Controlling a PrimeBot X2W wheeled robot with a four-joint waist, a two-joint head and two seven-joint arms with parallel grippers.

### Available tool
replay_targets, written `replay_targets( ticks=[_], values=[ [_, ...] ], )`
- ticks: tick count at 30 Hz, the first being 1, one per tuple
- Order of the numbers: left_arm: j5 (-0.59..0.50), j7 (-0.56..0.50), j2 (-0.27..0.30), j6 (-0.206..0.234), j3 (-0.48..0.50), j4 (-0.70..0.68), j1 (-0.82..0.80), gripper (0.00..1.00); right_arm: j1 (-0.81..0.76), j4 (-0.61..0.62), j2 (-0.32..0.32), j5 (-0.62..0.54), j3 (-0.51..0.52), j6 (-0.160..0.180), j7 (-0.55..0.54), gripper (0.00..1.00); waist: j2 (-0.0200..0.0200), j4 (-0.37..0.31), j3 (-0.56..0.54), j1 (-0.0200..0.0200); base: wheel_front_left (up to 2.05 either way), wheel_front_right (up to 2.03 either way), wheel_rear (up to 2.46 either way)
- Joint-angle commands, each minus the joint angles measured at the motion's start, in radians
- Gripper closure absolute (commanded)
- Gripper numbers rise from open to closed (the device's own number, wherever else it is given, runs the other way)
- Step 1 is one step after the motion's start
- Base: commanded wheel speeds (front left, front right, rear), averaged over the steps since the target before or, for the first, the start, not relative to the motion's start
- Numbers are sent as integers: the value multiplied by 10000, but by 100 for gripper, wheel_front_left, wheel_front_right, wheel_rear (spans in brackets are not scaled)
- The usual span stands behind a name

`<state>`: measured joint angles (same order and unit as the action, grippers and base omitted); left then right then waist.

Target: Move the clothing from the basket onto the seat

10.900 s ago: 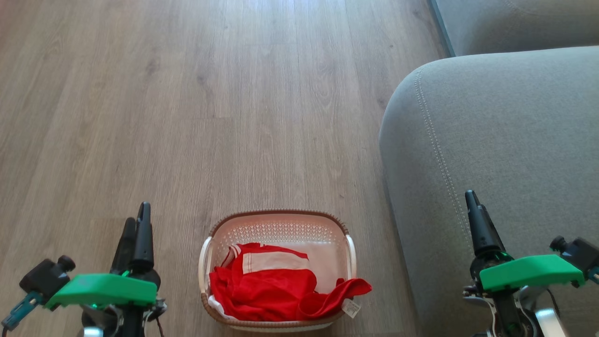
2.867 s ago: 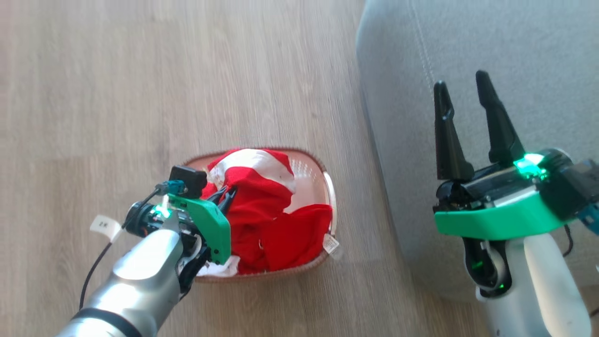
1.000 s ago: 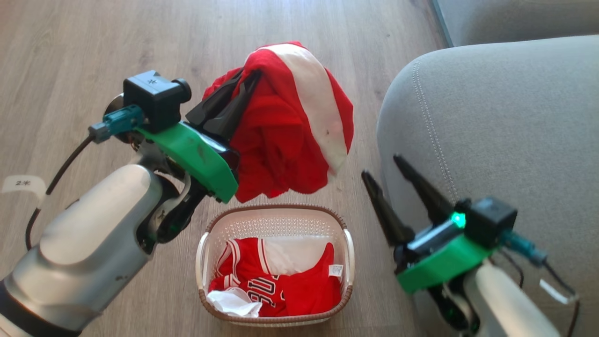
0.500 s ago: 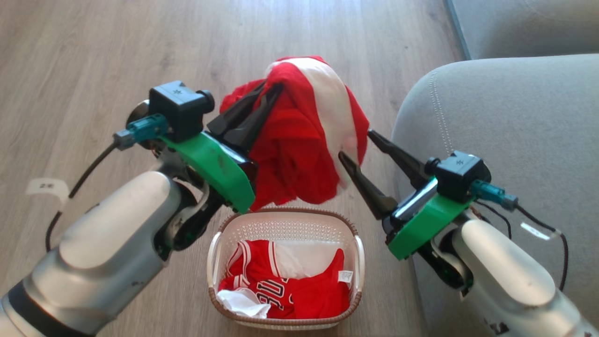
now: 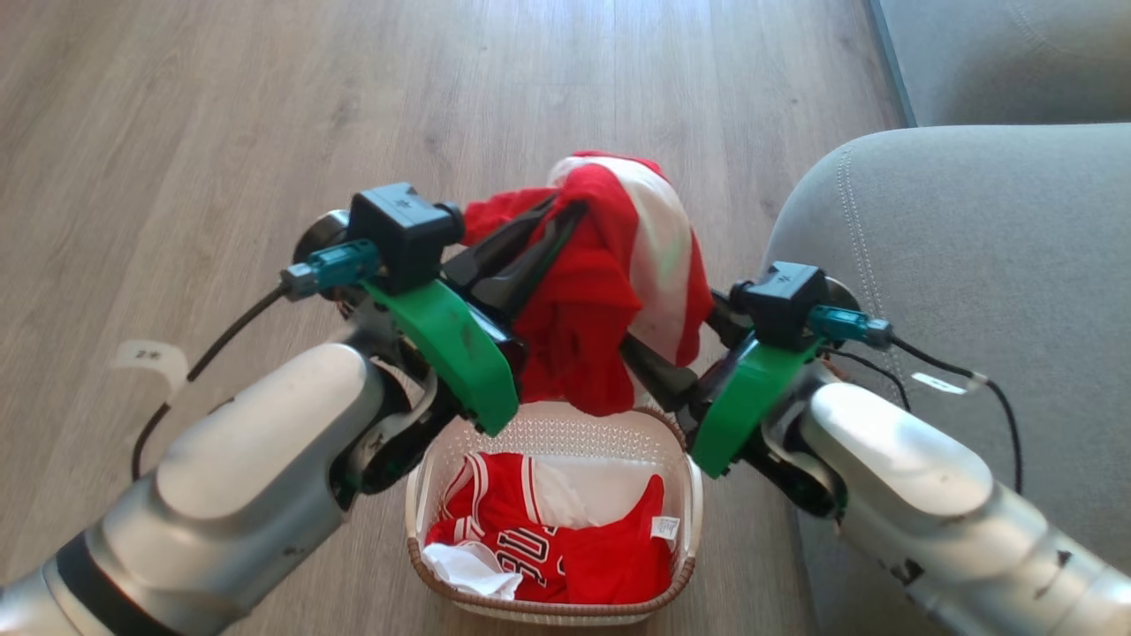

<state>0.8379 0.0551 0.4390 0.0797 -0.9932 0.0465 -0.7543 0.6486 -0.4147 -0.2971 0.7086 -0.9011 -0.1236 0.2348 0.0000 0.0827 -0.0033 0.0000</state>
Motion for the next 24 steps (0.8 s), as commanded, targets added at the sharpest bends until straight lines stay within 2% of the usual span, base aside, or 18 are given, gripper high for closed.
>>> replay_targets(
  ticks=[1,7,8,9,10,24],
  values=[
    [-96,23,145,-28,460,-179,-819,100,464,24,205,215,-100,-71,153,0,0,43,-18,0,0,0,0],
    [-92,-30,46,-78,339,-143,-847,100,971,-645,528,833,-692,-71,252,0,0,177,-39,0,0,0,0],
    [-86,-34,39,-84,331,-125,-851,100,1030,-685,548,900,-744,-71,258,15,0,190,-37,0,0,0,0],
    [-80,-38,36,-86,328,-108,-859,100,1077,-666,569,951,-719,-71,262,78,0,199,-33,0,0,0,0],
    [-74,-37,36,-86,331,-92,-867,100,1097,-637,579,981,-670,-71,263,100,0,204,-29,0,0,0,0],
    [0,27,131,-22,359,73,-799,100,679,-41,483,748,138,-71,268,100,0,83,-21,0,0,0,0]
  ],
)
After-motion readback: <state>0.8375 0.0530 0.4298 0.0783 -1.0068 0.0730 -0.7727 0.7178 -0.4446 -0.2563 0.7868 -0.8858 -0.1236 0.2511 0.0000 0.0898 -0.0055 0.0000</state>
